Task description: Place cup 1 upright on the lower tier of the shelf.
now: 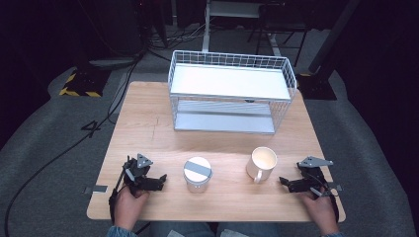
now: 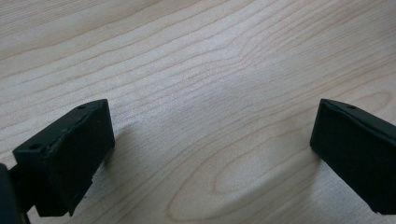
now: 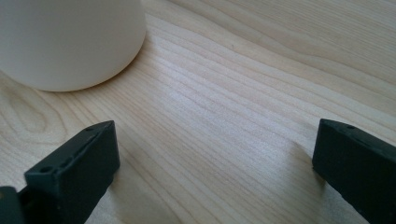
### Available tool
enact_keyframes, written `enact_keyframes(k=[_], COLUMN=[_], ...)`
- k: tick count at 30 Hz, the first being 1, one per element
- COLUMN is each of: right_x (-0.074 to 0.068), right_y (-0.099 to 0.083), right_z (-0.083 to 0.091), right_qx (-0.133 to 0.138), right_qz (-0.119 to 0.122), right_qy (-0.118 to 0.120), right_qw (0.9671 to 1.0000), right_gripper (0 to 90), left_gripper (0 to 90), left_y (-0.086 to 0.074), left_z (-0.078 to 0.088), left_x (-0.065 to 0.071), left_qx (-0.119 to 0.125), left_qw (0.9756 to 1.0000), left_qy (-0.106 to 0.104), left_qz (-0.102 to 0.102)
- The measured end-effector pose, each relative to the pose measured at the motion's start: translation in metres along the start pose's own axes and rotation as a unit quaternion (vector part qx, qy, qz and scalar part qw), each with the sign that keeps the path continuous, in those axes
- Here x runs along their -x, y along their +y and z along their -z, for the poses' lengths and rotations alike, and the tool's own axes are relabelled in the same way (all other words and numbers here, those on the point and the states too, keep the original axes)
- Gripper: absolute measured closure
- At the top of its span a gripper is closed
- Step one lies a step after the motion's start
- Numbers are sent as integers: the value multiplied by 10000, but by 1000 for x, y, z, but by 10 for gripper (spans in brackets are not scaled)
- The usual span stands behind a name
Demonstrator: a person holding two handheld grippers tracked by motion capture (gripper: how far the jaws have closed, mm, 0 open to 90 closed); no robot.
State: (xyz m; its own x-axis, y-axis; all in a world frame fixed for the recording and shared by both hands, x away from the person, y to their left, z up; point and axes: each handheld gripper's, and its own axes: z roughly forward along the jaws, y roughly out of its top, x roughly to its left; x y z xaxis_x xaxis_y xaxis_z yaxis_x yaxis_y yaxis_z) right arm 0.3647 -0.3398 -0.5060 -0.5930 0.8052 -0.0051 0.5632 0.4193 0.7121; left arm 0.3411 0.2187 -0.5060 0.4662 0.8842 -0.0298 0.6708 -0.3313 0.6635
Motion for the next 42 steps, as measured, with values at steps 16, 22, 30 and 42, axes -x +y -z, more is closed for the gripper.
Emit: enact_keyframes(k=[16, 22, 30, 42], right_x=[0, 0, 0, 0], right_y=[0, 0, 0, 0], right_z=[0, 0, 0, 0], right_qx=[5, 3, 0, -1], right_qz=[-32, -41, -41, -41], right_qy=[-36, -49, -56, -56], right_qw=[10000, 10000, 10000, 10000], right_gripper=[7, 7, 7, 7], left_gripper=[2, 0, 2, 0], left_y=[-3, -3, 1, 5], left_z=[2, 3, 16, 37], left_x=[0, 0, 4, 13], left_qx=[2, 10, 338, 907], left_qw=[10000, 10000, 9994, 9955], left_qy=[-3, 43, -70, -238], left_qz=[-40, 19, 43, 141])
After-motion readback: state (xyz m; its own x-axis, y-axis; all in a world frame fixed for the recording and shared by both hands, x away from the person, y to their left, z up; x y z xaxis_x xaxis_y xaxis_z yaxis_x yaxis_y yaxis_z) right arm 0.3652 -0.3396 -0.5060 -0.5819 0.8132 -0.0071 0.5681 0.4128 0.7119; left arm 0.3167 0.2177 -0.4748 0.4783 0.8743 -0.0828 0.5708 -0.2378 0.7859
